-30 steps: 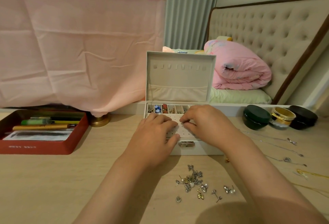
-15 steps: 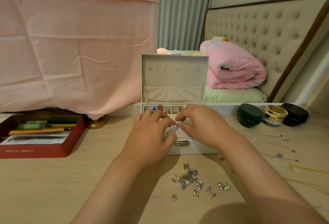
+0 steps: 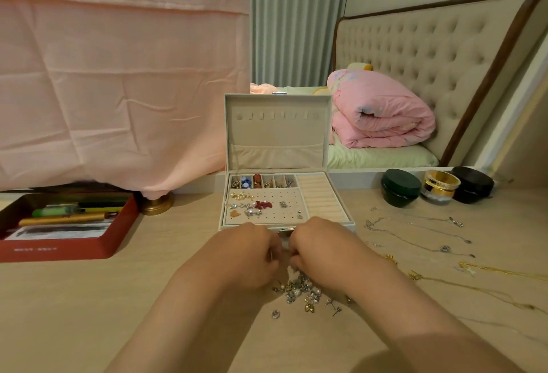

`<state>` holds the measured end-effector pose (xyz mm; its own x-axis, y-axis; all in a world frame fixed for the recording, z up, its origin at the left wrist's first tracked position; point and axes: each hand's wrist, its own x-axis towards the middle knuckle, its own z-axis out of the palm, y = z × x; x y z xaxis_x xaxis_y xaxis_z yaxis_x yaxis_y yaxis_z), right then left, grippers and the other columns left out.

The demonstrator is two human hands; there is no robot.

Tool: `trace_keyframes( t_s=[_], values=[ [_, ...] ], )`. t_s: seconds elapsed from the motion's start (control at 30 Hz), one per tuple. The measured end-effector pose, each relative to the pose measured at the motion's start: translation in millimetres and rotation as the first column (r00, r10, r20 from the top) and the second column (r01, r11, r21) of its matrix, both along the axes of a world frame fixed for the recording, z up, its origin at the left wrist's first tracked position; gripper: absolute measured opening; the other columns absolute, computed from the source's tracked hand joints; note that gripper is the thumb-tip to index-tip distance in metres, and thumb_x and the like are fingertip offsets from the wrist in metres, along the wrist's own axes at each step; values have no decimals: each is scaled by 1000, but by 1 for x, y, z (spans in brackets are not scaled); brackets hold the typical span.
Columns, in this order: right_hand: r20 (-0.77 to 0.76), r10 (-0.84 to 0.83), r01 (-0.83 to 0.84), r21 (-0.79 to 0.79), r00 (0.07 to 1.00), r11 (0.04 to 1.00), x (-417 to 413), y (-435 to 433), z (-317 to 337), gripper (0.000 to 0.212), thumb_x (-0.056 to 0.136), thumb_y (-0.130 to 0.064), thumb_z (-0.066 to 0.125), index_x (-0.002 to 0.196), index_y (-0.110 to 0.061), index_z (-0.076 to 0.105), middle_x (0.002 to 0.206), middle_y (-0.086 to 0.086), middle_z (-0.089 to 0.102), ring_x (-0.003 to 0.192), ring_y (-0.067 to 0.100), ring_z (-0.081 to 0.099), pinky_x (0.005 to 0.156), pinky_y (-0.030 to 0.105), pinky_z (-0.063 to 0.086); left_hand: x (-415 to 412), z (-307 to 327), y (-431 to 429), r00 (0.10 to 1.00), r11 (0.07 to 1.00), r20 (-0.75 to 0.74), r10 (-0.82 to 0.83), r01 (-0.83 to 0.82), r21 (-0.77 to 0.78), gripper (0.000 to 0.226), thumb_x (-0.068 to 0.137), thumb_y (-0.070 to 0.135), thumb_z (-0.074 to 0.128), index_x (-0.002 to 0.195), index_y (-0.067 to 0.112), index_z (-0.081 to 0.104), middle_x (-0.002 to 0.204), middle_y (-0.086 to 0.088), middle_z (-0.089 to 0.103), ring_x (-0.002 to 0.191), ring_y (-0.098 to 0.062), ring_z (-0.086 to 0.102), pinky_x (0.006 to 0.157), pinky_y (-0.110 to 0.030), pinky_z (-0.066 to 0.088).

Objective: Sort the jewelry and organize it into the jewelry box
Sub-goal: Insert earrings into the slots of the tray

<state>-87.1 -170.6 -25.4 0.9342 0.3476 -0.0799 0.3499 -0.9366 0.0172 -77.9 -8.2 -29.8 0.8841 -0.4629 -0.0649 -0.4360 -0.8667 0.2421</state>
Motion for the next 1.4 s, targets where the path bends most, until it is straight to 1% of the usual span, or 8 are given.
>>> trace_keyframes(
  t_s=[0.17,0.33,0.43,0.53,0.63,0.8,1.07,1.4],
  values=[
    [-105,-53,50,-39,993,998,8,7,-7,13,91,-6,62,85,-18,63,69,1,48,62,20,50,50,24,36,4,-7,3,999,1000,-46,7,-9,-29,20,90,37,57,105,39,70,100,16,68,92,-8,62,80,-28,53],
    [-120,-42,79,322,992,944,6,-6,0,14,92,-16,68,94,-27,76,88,-3,73,79,15,71,78,33,59,10,-5,9,996,982,-87,-3,-13,-187,15,89,29,65,101,33,73,89,13,71,80,-2,64,74,-23,53],
    [-154,-90,173,692,984,701,4,-11,7,13,86,-15,78,83,-26,72,78,-2,73,59,10,68,60,27,59,12,2,12,990,882,-142,10,-76,-465,9,87,26,73,96,26,75,77,6,73,63,-1,63,54,-14,46],
    [-204,-117,234,879,972,415,4,-7,13,9,87,-10,77,89,-17,70,72,10,72,40,12,51,43,24,43,11,8,16,979,681,-203,7,-154,-716,12,85,18,77,96,22,76,78,-2,75,64,-12,68,46,-19,44],
    [-282,-131,302,938,950,170,2,1,15,12,89,-12,76,99,-9,69,53,3,63,35,10,45,36,21,35,11,9,17,980,545,-196,20,-176,-820,11,81,17,80,92,17,79,72,-4,73,58,-13,65,44,-23,41],
    [-377,-34,374,925,926,-70,1,6,14,15,94,-16,70,107,-9,71,86,9,77,44,12,50,37,22,38,11,8,17,979,425,-182,90,-203,-882,9,82,19,80,88,13,79,74,-8,74,55,-12,63,43,-25,41],
    [-359,-16,359,933,933,-21,3,2,13,10,87,-5,74,95,-11,76,61,2,64,46,10,48,39,22,36,13,11,21,988,456,-148,33,-146,-878,9,90,13,71,90,17,79,79,-5,75,63,-18,67,43,-24,46],
    [-436,45,437,900,899,-5,6,-7,15,13,88,-4,72,101,-7,72,73,7,71,43,10,44,36,20,36,15,3,16,985,512,-171,-6,-144,-847,7,93,12,67,92,8,73,80,-9,74,62,-15,66,45,-25,47]
  ],
)
